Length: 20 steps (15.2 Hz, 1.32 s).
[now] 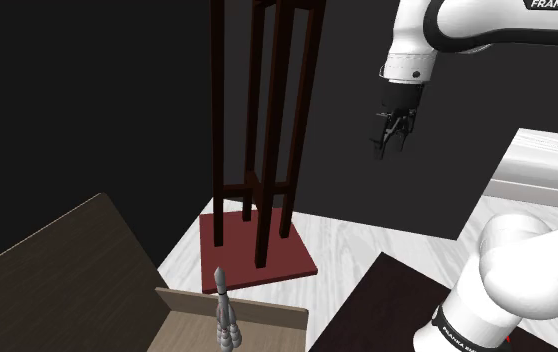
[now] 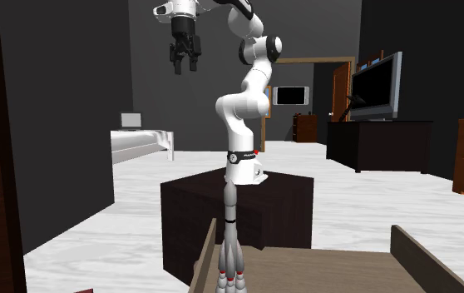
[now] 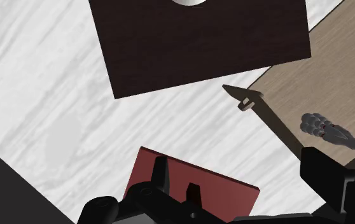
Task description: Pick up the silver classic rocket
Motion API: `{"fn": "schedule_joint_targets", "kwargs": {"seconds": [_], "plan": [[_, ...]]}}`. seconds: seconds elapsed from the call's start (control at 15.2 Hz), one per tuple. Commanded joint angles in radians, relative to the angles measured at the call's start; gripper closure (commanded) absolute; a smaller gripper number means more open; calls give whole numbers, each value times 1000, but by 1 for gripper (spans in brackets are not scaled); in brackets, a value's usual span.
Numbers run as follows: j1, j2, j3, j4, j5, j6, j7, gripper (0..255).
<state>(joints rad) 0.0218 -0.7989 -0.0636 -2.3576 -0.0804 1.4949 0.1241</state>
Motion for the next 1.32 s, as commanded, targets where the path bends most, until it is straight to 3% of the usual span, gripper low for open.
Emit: {"fn": "schedule_joint_targets", "kwargs": {"seconds": [0.0,0.66,1.25], "plan": [[0,0,0,0,0,0,0,0],[47,137,187,-99,127,234,261,0],[71,389,349,-62,177,456,492,0]]}}
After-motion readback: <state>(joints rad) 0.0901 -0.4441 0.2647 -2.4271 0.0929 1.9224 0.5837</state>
